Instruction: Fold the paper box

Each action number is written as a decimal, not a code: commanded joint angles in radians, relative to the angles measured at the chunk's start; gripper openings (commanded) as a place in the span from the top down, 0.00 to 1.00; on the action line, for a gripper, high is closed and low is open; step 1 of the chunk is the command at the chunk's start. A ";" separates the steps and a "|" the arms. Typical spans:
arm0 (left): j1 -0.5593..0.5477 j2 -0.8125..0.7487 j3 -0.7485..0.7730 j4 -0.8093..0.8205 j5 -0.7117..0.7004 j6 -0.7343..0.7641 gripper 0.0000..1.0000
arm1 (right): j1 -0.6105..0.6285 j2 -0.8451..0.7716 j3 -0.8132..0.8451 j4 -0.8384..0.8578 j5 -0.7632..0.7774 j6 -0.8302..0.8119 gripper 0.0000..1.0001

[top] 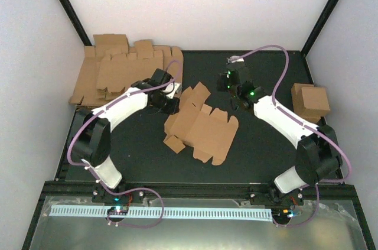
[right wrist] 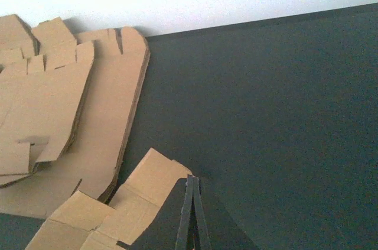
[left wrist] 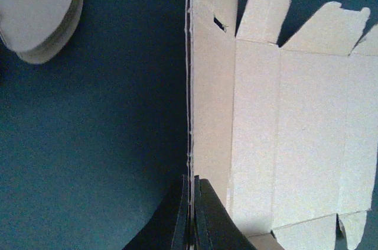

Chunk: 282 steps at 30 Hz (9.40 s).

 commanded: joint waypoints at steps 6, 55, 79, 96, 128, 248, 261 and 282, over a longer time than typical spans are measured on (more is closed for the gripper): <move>-0.001 -0.066 -0.052 -0.055 0.038 0.034 0.98 | -0.005 0.006 0.017 0.012 -0.082 -0.017 0.97; -0.106 -0.107 -0.023 -0.211 -0.149 0.256 0.98 | -0.005 -0.277 -0.388 -0.131 -0.321 0.011 0.98; -0.249 -0.192 -0.057 -0.181 -0.375 0.296 0.99 | -0.005 -0.069 -0.384 -0.105 -0.635 0.003 0.98; -0.277 -0.170 -0.063 -0.167 -0.376 0.301 0.98 | -0.005 0.164 -0.288 -0.027 -0.604 -0.006 0.98; -0.476 -0.078 -0.071 -0.201 -0.994 0.199 0.98 | -0.018 -0.035 -0.330 0.076 -0.578 -0.054 0.89; -0.100 -0.176 -0.151 -0.056 0.005 0.119 0.13 | 0.096 0.214 -0.460 0.896 -0.777 0.716 0.97; -0.101 -0.136 -0.151 -0.043 0.029 0.116 0.33 | 0.096 0.228 -0.479 0.927 -0.775 0.709 0.95; -0.113 -0.153 -0.145 -0.083 -0.016 0.114 0.47 | 0.092 0.108 -0.540 0.813 -0.716 0.604 0.66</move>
